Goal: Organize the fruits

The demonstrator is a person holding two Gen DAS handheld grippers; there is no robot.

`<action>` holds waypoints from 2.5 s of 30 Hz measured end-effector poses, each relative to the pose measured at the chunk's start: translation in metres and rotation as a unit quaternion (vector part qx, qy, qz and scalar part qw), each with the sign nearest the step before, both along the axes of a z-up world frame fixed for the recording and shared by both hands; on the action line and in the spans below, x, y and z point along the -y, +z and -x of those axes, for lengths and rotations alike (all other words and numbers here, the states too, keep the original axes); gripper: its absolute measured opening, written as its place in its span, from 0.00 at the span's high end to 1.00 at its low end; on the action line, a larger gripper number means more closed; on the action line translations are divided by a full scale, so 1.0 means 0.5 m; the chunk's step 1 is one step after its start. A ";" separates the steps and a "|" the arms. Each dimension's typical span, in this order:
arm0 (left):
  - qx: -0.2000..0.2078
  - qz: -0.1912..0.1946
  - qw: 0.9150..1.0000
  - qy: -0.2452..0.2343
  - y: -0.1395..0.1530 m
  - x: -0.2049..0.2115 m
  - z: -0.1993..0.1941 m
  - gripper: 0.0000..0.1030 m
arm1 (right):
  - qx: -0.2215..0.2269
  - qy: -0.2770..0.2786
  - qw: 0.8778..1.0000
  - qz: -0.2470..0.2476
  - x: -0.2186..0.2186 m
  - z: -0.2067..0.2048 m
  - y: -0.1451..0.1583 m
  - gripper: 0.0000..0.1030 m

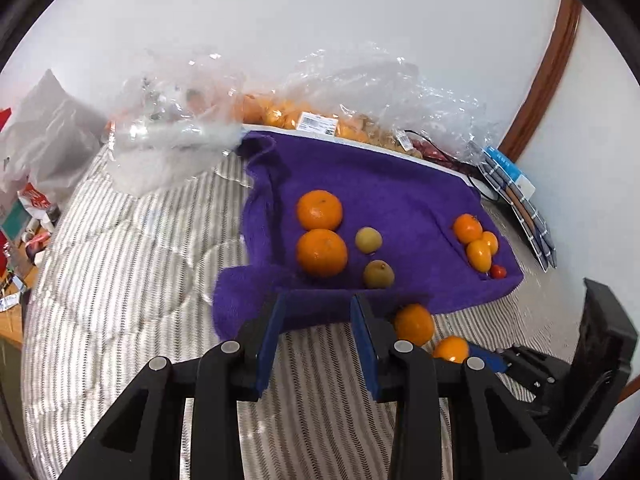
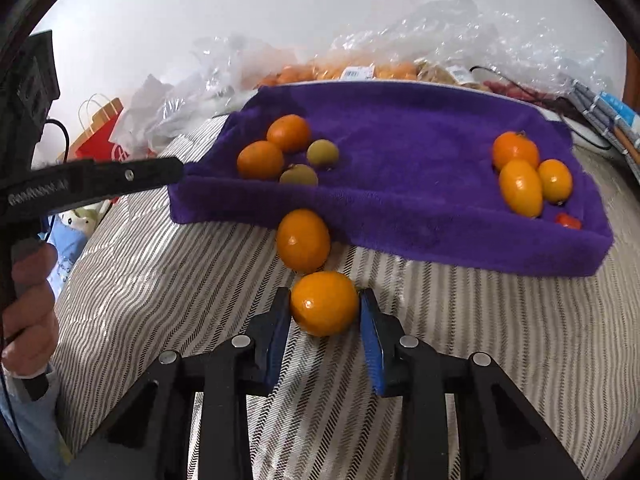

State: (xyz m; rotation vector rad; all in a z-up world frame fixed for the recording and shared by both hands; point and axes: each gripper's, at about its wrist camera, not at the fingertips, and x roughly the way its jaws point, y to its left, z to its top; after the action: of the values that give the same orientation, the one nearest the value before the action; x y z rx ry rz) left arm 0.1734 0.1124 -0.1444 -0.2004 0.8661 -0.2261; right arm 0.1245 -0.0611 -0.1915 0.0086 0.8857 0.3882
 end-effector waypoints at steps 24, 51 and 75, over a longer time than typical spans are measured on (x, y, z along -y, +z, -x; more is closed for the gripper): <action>-0.066 0.013 0.997 -0.047 -0.077 0.185 -0.024 0.69 | 0.044 -0.095 0.994 0.004 0.208 0.057 0.063 0.67; 0.007 -0.010 1.000 0.003 0.019 0.141 -0.203 0.69 | 0.067 -0.053 0.996 -0.002 0.135 -0.146 0.106 0.67; -0.032 -0.044 0.999 0.000 -0.011 0.165 -0.213 0.69 | 0.043 -0.049 0.998 0.002 0.136 -0.152 0.061 0.54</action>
State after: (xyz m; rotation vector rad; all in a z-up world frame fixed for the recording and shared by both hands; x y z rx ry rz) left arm 0.2797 0.0298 -0.1497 -0.1260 0.9370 -0.1824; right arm 0.2002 -0.1291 -0.1609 0.0307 0.7970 0.2921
